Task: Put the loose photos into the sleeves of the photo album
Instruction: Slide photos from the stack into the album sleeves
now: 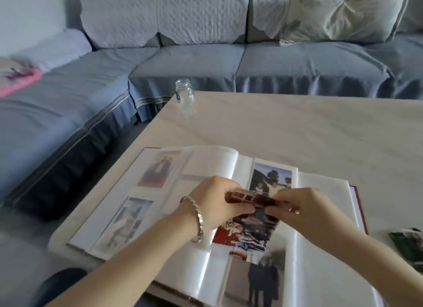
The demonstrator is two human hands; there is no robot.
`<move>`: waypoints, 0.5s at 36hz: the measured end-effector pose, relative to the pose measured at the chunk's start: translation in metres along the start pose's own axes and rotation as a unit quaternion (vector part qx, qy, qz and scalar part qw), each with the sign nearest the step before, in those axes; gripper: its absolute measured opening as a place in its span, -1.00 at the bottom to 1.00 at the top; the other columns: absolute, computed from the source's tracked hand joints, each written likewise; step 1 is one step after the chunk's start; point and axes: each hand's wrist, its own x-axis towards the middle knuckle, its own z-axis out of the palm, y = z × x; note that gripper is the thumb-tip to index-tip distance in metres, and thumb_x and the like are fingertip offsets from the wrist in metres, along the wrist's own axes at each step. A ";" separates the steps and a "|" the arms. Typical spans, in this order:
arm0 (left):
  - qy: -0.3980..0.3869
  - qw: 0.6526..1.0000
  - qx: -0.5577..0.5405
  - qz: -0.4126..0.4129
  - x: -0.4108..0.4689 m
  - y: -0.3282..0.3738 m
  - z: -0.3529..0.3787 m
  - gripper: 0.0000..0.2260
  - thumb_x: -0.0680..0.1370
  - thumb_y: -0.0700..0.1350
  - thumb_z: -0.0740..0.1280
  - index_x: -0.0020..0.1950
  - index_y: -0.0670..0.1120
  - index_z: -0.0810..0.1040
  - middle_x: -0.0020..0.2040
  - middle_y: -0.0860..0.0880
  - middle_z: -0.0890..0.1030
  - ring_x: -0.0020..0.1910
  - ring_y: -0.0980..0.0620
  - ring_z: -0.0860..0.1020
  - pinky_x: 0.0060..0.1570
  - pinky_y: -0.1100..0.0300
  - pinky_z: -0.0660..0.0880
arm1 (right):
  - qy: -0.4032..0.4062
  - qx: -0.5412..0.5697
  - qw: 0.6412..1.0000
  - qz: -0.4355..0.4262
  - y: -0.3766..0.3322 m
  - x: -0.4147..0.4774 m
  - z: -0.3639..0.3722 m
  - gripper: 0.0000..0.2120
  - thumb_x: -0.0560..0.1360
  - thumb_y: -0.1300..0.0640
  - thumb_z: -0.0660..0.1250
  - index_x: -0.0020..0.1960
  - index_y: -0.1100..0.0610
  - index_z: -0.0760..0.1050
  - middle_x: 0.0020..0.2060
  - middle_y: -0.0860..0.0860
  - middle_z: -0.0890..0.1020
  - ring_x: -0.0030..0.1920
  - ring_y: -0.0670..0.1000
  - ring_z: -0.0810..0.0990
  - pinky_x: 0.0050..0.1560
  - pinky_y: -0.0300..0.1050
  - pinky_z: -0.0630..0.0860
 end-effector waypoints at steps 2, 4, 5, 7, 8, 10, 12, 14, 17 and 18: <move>0.055 0.997 -0.050 -0.021 0.001 -0.008 -0.006 -0.91 0.40 0.02 0.45 -0.24 0.06 0.58 -0.25 0.08 0.65 -0.24 0.19 0.59 -0.14 0.22 0.57 | 0.026 0.049 0.998 0.017 -0.004 0.008 0.006 -0.81 0.46 0.11 0.38 -0.29 -0.13 0.57 -0.40 -0.16 0.59 -0.39 -0.19 0.49 -0.35 -0.36 0.39; 0.123 0.985 -0.102 -0.066 0.002 -0.017 -0.010 -0.84 0.38 0.02 0.46 -0.11 0.14 0.52 -0.18 0.14 0.62 -0.16 0.22 0.58 -0.14 0.32 0.53 | 0.081 0.128 0.988 0.040 -0.008 0.015 0.010 -0.83 0.46 0.16 0.38 -0.30 0.04 0.61 -0.53 -0.01 0.53 -0.53 -0.13 0.40 -0.47 -0.36 0.31; 0.155 0.974 -0.135 -0.093 0.002 -0.020 -0.013 -0.75 0.38 0.02 0.48 -0.03 0.17 0.47 -0.13 0.18 0.58 -0.12 0.25 0.54 -0.14 0.37 0.48 | 0.112 0.170 0.977 0.053 -0.011 0.018 0.012 -0.81 0.47 0.18 0.37 -0.32 0.10 0.60 -0.60 0.01 0.45 -0.59 -0.11 0.32 -0.54 -0.36 0.24; 0.205 0.948 -0.194 -0.145 0.002 -0.028 -0.016 -0.53 0.34 0.02 0.51 0.17 0.13 0.39 -0.01 0.22 0.48 -0.01 0.27 0.47 -0.04 0.37 0.42 | 0.165 0.250 0.951 0.079 -0.015 0.025 0.016 -0.83 0.48 0.21 0.35 -0.29 0.13 0.60 -0.66 -0.03 0.39 -0.63 -0.12 0.24 -0.60 -0.38 0.16; 0.209 0.934 -0.231 -0.175 0.002 -0.032 -0.018 -0.42 0.29 0.06 0.53 0.24 0.08 0.38 0.04 0.19 0.48 0.04 0.22 0.48 0.02 0.30 0.44 | 0.183 0.288 0.936 0.089 -0.018 0.030 0.019 -0.86 0.48 0.20 0.35 -0.25 0.12 0.61 -0.65 -0.03 0.44 -0.63 -0.13 0.25 -0.61 -0.39 0.19; 0.172 0.897 -0.344 -0.215 0.002 -0.040 -0.021 -0.29 0.18 0.13 0.57 0.24 -0.07 0.43 0.05 0.02 0.60 0.02 0.03 0.60 -0.01 0.09 0.57 | 0.206 0.347 0.909 0.106 -0.026 0.038 0.026 -0.88 0.47 0.19 0.36 -0.23 0.05 0.60 -0.55 -0.05 0.58 -0.61 -0.16 0.36 -0.57 -0.39 0.33; 0.123 0.850 -0.465 -0.216 0.002 -0.046 -0.023 -0.49 0.25 0.00 0.50 0.12 -0.17 0.52 -0.05 -0.10 0.67 -0.09 -0.06 0.66 -0.20 0.10 0.62 | 0.204 0.368 0.900 0.114 -0.033 0.048 0.035 -0.87 0.47 0.18 0.37 -0.22 0.00 0.58 -0.44 -0.09 0.65 -0.53 -0.18 0.49 -0.46 -0.36 0.47; 0.113 0.822 -0.517 -0.209 0.001 -0.051 -0.023 -0.76 0.40 -0.18 0.41 0.03 -0.18 0.53 -0.12 -0.11 0.69 -0.16 -0.07 0.67 -0.33 0.15 0.61 | 0.179 0.382 0.900 0.108 -0.041 0.057 0.044 -0.87 0.47 0.20 0.35 -0.20 0.01 0.57 -0.41 -0.13 0.66 -0.46 -0.19 0.57 -0.42 -0.34 0.52; 0.163 0.826 -0.497 -0.208 0.003 -0.063 -0.025 -0.88 0.49 -0.26 0.34 0.01 -0.15 0.51 -0.23 -0.06 0.69 -0.29 -0.03 0.67 -0.44 0.19 0.57 | 0.133 0.357 0.920 0.090 -0.048 0.068 0.059 -0.82 0.52 0.20 0.28 -0.21 0.00 0.54 -0.37 -0.13 0.67 -0.35 -0.18 0.63 -0.37 -0.36 0.53; 0.185 0.829 -0.482 -0.213 0.005 -0.069 -0.026 -0.90 0.50 -0.26 0.33 -0.01 -0.14 0.50 -0.27 -0.04 0.69 -0.34 -0.01 0.66 -0.47 0.21 0.56 | 0.123 0.316 0.938 0.074 -0.047 0.071 0.066 -0.83 0.54 0.17 0.25 -0.16 -0.01 0.55 -0.31 -0.12 0.68 -0.30 -0.19 0.64 -0.30 -0.35 0.55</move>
